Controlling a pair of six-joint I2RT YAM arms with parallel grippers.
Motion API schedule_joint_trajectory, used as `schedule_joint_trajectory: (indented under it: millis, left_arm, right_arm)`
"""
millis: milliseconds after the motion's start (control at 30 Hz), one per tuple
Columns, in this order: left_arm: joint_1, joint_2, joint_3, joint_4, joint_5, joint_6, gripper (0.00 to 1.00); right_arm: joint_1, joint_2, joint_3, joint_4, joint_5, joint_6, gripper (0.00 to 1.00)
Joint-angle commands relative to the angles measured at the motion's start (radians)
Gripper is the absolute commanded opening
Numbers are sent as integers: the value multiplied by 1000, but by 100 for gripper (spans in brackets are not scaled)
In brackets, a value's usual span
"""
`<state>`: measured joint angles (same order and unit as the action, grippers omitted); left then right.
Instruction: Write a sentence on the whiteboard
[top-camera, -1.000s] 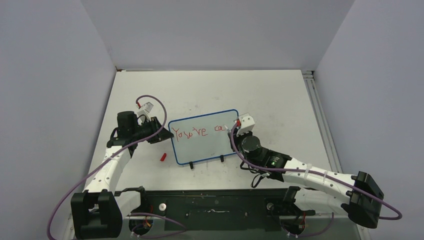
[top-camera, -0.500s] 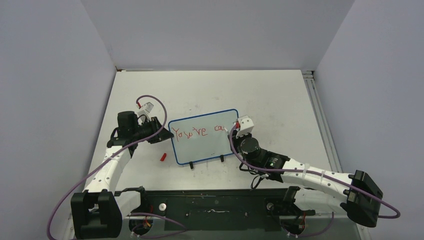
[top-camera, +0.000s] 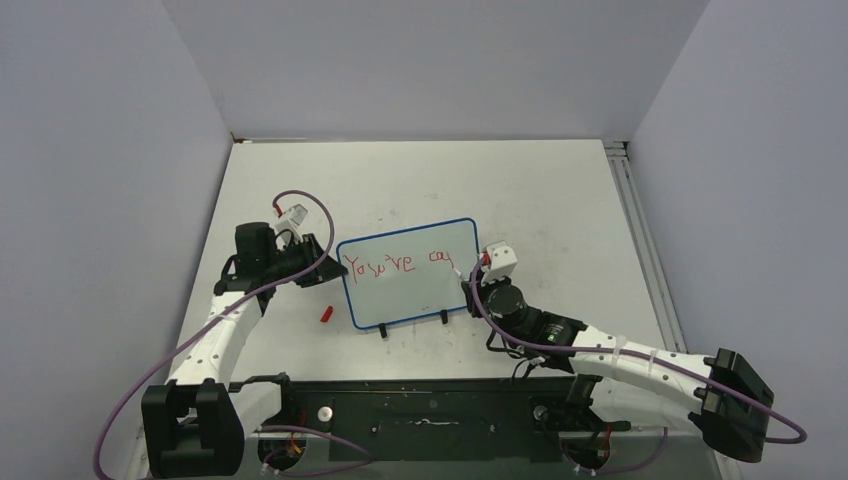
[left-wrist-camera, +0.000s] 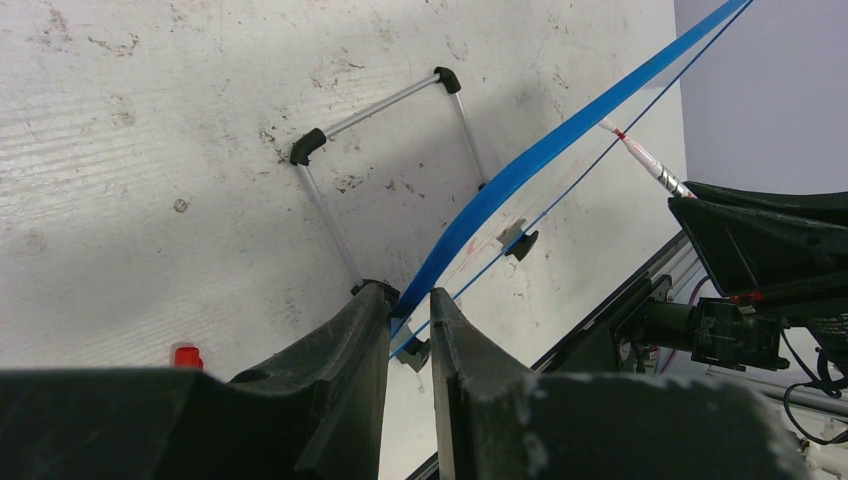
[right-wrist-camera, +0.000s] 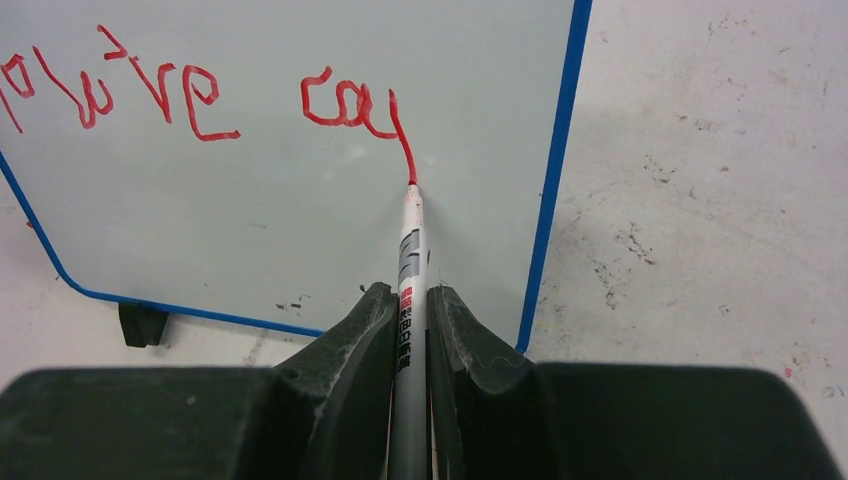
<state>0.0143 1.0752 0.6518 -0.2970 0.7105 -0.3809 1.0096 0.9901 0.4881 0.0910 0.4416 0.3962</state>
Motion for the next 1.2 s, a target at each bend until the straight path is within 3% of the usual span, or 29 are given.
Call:
schedule_joint_trajectory:
  millis: [0, 433, 1167]
  left_arm:
    - [-5, -9, 39, 4, 4, 14, 20]
    - [-5, -9, 40, 2, 1, 14, 20]
    - [-5, -8, 41, 1, -2, 17, 20]
  right_arm:
    - [10, -10, -21, -22, 1, 36, 5]
    - [57, -42, 52, -70, 37, 22, 5]
    - [21, 57, 136, 64, 67, -87, 5]
